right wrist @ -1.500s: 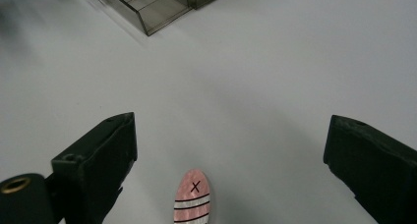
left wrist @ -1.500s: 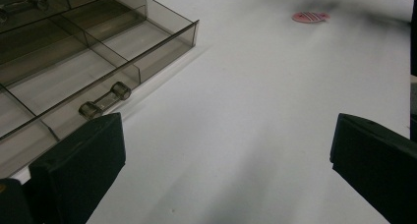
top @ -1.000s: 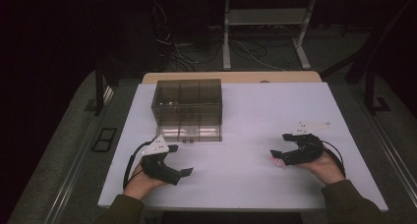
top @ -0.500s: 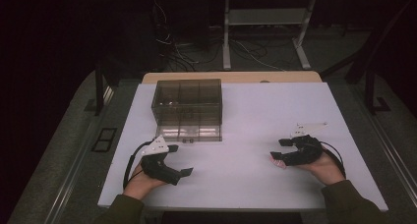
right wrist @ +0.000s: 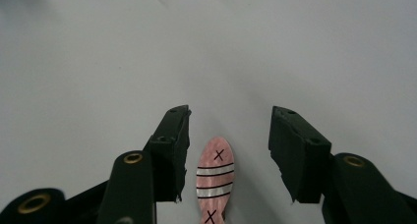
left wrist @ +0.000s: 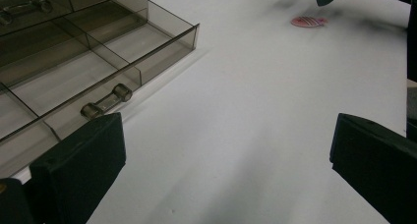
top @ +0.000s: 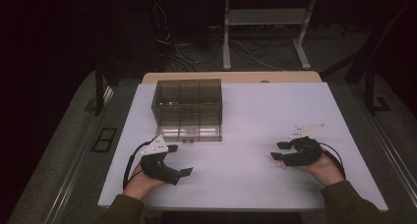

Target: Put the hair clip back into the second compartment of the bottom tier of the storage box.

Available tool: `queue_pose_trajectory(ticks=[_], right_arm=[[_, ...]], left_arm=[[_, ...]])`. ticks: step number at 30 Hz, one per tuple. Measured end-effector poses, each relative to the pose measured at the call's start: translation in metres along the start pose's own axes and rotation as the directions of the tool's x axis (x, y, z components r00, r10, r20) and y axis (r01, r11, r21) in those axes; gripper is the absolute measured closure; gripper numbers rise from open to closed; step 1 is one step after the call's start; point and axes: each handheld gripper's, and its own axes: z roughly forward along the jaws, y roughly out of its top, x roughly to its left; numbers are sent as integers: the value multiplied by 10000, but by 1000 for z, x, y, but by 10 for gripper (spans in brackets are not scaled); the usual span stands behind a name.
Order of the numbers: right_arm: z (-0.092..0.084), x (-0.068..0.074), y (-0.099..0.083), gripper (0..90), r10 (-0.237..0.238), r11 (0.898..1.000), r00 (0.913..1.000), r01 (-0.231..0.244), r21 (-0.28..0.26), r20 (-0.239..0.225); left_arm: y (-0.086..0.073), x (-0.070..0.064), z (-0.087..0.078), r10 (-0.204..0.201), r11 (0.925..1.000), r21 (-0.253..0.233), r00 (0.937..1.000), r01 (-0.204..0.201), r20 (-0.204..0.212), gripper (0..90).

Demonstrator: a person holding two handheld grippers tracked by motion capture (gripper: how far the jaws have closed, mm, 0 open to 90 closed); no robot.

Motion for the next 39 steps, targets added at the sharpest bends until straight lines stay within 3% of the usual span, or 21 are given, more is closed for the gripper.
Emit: queue_pose_trajectory(ticks=[17,39], right_arm=[[6,3,-4,592,-58,9986,10000,61,520,-60],[14,4,-9,610,-327,9942,9994,335,1022,-88]], left_arm=[[0,0,0,-38,10000,-43,10000,38,-19,0],[0,0,0,-48,10000,-39,10000,48,-21,0]])
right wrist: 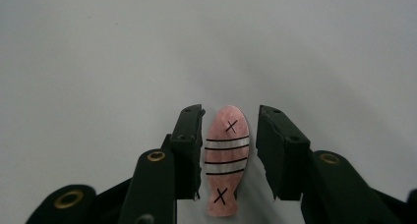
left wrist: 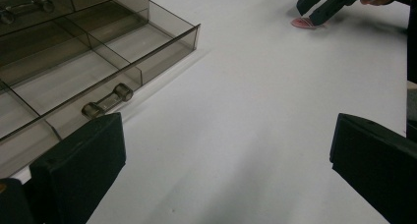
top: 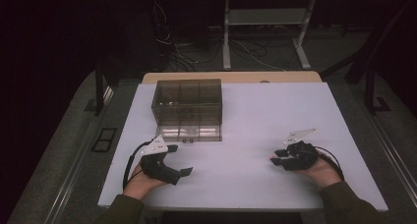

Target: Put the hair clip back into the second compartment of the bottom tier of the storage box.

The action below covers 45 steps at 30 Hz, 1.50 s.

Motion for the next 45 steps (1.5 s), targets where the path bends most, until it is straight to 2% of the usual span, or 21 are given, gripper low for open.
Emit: queue_pose_trajectory(ticks=[16,45], right_arm=[[4,1,-2,628,-267,9992,9996,266,308,29],[1,1,-2,667,-346,9993,9993,343,163,159]], left_arm=[[0,-1,0,27,10000,-3,10000,-27,40,0],[0,-1,0,66,10000,-6,10000,-66,38,0]])
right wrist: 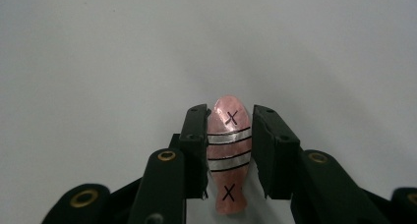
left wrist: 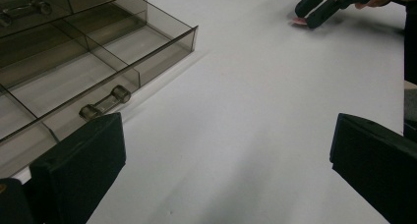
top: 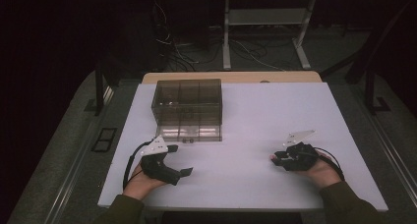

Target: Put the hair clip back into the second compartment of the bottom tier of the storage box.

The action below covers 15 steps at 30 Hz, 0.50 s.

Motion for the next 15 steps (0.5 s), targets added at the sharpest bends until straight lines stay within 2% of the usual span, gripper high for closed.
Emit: queue_pose_trajectory(ticks=[15], right_arm=[[-7,-1,2,673,52,9995,10000,-51,-312,54]], left_arm=[[0,0,0,16,10000,5,10000,-16,4,0]])
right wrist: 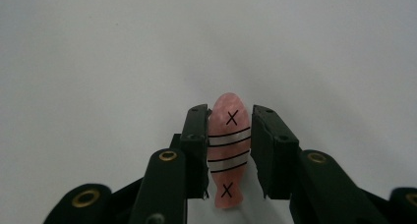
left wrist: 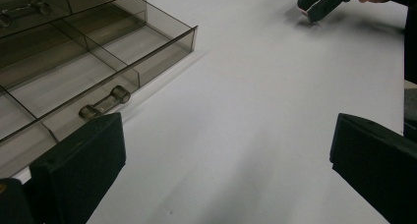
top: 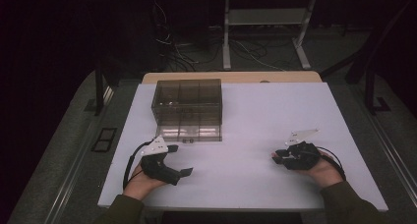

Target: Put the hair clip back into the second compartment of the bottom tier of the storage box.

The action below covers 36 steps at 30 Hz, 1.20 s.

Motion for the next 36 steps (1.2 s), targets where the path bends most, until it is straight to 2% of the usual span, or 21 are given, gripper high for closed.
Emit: queue_pose_trajectory(ticks=[19,36], right_arm=[[-9,0,4,674,78,9991,10000,-80,-425,-40],[-8,-1,16,674,338,9959,9986,-371,-820,-415]], left_arm=[[-1,-2,2,50,10000,67,10000,-51,36,0],[-1,-1,4,204,9998,76,9997,-205,106,0]])
